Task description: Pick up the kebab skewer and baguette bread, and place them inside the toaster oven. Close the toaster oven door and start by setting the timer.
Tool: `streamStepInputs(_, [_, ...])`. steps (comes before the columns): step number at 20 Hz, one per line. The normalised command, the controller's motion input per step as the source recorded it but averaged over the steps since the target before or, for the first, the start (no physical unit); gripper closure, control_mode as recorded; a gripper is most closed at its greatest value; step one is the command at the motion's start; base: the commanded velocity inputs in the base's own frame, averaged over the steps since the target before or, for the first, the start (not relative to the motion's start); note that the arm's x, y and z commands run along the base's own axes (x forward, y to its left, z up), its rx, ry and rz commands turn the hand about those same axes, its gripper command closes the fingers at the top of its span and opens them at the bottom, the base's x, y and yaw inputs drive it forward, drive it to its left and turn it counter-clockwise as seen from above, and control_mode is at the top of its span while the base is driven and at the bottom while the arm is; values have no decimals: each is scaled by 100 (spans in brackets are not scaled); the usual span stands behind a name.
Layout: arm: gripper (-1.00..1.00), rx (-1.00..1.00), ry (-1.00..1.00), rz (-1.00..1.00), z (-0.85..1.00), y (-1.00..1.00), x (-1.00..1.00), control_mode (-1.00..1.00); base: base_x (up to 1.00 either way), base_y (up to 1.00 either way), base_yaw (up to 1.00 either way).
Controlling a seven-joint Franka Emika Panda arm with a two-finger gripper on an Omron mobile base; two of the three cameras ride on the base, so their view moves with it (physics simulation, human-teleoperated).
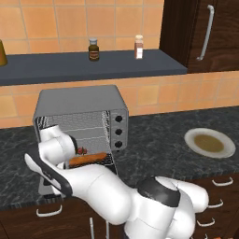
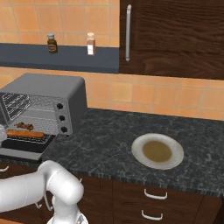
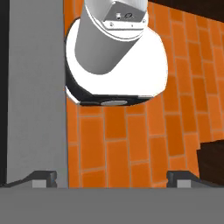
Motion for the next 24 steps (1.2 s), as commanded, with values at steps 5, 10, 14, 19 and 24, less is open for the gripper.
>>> streamStepInputs(5, [-100, -7, 5, -7, -23, 0, 45, -100, 0, 0, 0])
streamStepInputs(10, [-100, -4, 1, -6, -19, 0, 51, -100, 0, 0, 0])
streamStepInputs(14, [-100, -3, 0, -6, -28, 0, 33, -100, 0, 0, 0])
streamStepInputs(19, [-100, -5, -4, -4, -35, 0, 55, -100, 0, 0, 0])
streamStepInputs(24, [-100, -4, -2, -2, -27, 0, 61, -100, 0, 0, 0])
